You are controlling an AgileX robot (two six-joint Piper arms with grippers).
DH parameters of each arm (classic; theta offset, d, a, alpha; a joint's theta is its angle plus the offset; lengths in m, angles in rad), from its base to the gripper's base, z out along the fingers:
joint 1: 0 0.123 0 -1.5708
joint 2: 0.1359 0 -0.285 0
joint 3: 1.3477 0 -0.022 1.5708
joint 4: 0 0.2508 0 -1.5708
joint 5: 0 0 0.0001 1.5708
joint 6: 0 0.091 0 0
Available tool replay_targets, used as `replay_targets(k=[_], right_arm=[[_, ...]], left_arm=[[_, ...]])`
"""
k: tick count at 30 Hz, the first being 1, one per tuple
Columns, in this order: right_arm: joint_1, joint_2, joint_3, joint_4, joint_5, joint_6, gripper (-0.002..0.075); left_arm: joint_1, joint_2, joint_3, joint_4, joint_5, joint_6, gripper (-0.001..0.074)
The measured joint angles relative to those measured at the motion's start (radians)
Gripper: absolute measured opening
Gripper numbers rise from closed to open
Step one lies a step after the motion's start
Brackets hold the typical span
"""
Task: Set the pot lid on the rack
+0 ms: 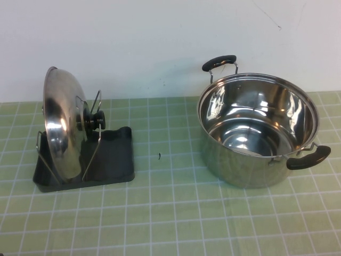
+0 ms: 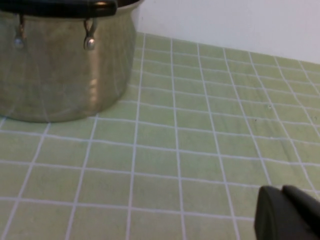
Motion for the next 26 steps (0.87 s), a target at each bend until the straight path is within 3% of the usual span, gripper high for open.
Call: replay_targets(k=[7, 26], right_arm=[[0.0, 0.0, -0.001, -0.027, 0.007, 0.141, -0.0001], [0.011, 0.0, -0.001, -0.043, 0.008, 0.155, -0.0001]], left_arm=[[0.0, 0.0, 0.0, 0.0, 0.0, 0.0, -0.0002], [0.0, 0.0, 0.0, 0.0, 0.0, 0.0, -0.0002]])
